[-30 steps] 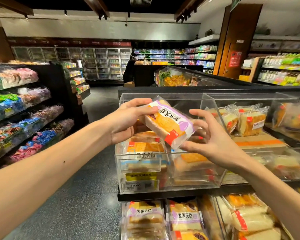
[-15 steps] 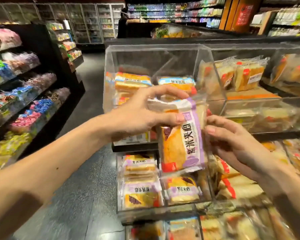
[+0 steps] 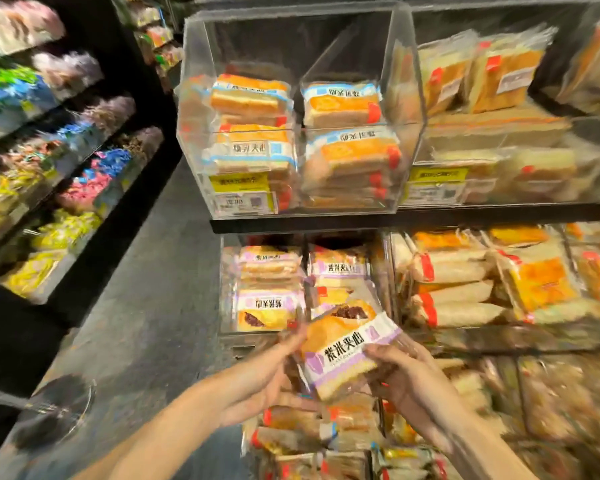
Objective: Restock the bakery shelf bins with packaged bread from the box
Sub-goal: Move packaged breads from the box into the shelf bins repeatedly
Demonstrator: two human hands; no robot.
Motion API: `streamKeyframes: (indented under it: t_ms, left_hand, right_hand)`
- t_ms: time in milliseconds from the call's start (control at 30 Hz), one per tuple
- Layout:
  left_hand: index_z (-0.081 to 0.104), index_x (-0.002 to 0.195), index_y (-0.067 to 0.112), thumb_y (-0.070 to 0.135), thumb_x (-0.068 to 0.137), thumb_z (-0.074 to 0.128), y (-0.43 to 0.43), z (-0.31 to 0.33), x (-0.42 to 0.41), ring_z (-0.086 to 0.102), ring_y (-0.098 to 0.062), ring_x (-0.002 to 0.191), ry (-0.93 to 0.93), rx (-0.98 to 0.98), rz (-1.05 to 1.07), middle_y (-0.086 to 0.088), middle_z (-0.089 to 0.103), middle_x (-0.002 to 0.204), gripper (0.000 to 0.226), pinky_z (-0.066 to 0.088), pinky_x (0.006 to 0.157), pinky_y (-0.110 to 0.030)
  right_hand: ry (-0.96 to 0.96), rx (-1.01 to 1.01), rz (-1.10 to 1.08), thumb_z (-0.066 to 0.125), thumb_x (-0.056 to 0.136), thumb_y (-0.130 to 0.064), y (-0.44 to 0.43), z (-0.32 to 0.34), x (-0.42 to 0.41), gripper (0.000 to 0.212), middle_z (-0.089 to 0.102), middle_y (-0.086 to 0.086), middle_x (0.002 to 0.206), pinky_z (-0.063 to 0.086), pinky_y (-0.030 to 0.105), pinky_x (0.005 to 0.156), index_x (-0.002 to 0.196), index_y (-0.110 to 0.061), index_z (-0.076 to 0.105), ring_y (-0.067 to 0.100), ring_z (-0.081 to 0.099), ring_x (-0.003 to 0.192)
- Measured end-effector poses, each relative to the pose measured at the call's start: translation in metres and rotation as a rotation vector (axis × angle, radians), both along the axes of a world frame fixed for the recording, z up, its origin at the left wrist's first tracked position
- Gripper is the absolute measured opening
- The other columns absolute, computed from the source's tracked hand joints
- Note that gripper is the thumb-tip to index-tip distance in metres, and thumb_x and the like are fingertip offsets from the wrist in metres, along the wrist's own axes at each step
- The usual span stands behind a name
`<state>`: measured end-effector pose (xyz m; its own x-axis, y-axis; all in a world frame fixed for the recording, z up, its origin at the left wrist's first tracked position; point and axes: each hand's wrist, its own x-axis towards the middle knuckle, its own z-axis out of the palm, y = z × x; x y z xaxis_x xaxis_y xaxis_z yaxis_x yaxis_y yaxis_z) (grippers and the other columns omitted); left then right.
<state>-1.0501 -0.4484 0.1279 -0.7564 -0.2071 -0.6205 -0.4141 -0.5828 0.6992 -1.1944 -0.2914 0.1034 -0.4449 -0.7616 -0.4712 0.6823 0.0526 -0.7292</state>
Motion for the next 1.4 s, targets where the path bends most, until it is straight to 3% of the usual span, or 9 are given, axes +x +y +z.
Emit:
streamKeyframes:
  t_ms: [167,433,533,600,700,833,933,1167,1400]
  left_hand:
    - [0.046,0.132,0.026,0.005,0.063,0.082,-0.005,-0.014,-0.003,0.063,-0.026,0.073,0.069,-0.114,0.314,-0.019,0.073,0.106,0.080,0.054,0.055,-0.031]
    - [0.064,0.100,0.027,0.000,0.090,0.068,-0.088,-0.019,-0.018,0.070,-0.012,0.084,0.157,-0.854,0.487,-0.005,0.065,0.113,0.029,0.059,0.067,-0.027]
    - [0.068,0.089,0.037,0.010,0.094,0.065,-0.124,-0.029,-0.020,0.063,-0.014,0.104,0.072,-1.275,0.347,0.004,0.059,0.116,0.028,0.049,0.094,-0.025]
    - [0.074,0.103,0.024,0.016,0.098,0.060,-0.138,-0.034,-0.020,0.059,-0.016,0.111,0.028,-1.501,0.213,0.003,0.059,0.120,0.017,0.036,0.094,-0.013]
    - [0.062,0.126,0.013,0.028,0.104,0.045,-0.145,-0.038,-0.028,0.061,-0.027,0.111,-0.121,-1.770,-0.154,-0.003,0.052,0.133,0.031,0.047,0.093,-0.035]
    - [0.050,0.132,0.008,0.007,0.100,0.047,-0.144,-0.029,-0.037,0.065,-0.034,0.106,-0.348,-2.045,-0.540,-0.012,0.052,0.130,0.032,0.054,0.081,-0.044]
    - [0.053,0.129,0.005,-0.001,0.096,0.048,-0.144,-0.026,-0.045,0.065,-0.034,0.108,-0.431,-2.100,-0.642,-0.014,0.058,0.125,0.034,0.053,0.083,-0.042]
    - [0.060,0.123,0.010,0.015,0.099,0.052,-0.148,-0.014,-0.041,0.063,-0.034,0.110,-0.320,-1.847,-0.488,-0.012,0.060,0.124,0.026,0.051,0.088,-0.042]
    - [0.067,0.102,0.021,0.030,0.095,0.063,-0.126,0.022,0.042,0.066,-0.021,0.081,-0.177,-1.546,-0.016,0.005,0.067,0.083,0.013,0.053,0.075,-0.035]
  right_hand:
    - [0.053,0.023,-0.194,0.070,0.084,0.000,-0.028,-0.006,0.007,0.043,0.070,0.019,0.095,0.062,0.040,0.068,0.122,0.000,0.052,0.023,0.068,0.070]
    - [0.378,0.140,-0.102,0.078,0.085,-0.016,-0.134,-0.007,-0.004,0.052,0.073,0.008,0.112,0.057,0.026,0.063,0.131,-0.006,0.055,0.018,0.074,0.087]
    - [0.673,0.250,-0.030,0.083,0.078,-0.036,-0.172,-0.013,-0.014,0.054,0.073,0.005,0.112,0.058,0.029,0.075,0.122,-0.010,0.065,0.018,0.070,0.098]
    - [0.805,0.333,-0.011,0.084,0.072,-0.047,-0.189,-0.018,-0.018,0.063,0.074,0.007,0.106,0.057,0.038,0.085,0.119,-0.008,0.066,0.021,0.069,0.097]
    - [0.961,0.393,-0.042,0.078,0.083,-0.039,-0.207,-0.027,-0.020,0.044,0.064,0.006,0.075,0.044,0.037,0.068,0.091,0.002,0.063,0.024,0.057,0.073]
    - [1.058,0.576,-0.055,0.069,0.090,-0.046,-0.218,-0.029,-0.011,0.039,0.070,0.005,0.093,0.037,0.029,0.071,0.100,-0.009,0.070,0.024,0.062,0.093]
    - [1.098,0.662,-0.025,0.066,0.090,-0.051,-0.219,-0.033,-0.009,0.037,0.060,0.000,0.078,0.035,0.031,0.067,0.083,-0.015,0.063,0.025,0.059,0.088]
    - [1.124,0.664,-0.025,0.066,0.090,-0.050,-0.207,-0.031,-0.008,0.064,0.060,0.007,0.131,0.046,0.036,0.095,0.138,-0.010,0.051,0.025,0.056,0.121]
    - [1.355,0.397,0.086,0.071,0.087,-0.033,-0.147,0.000,0.036,0.019,0.059,-0.005,0.066,0.048,0.036,0.069,0.098,-0.018,0.066,0.014,0.059,0.069]
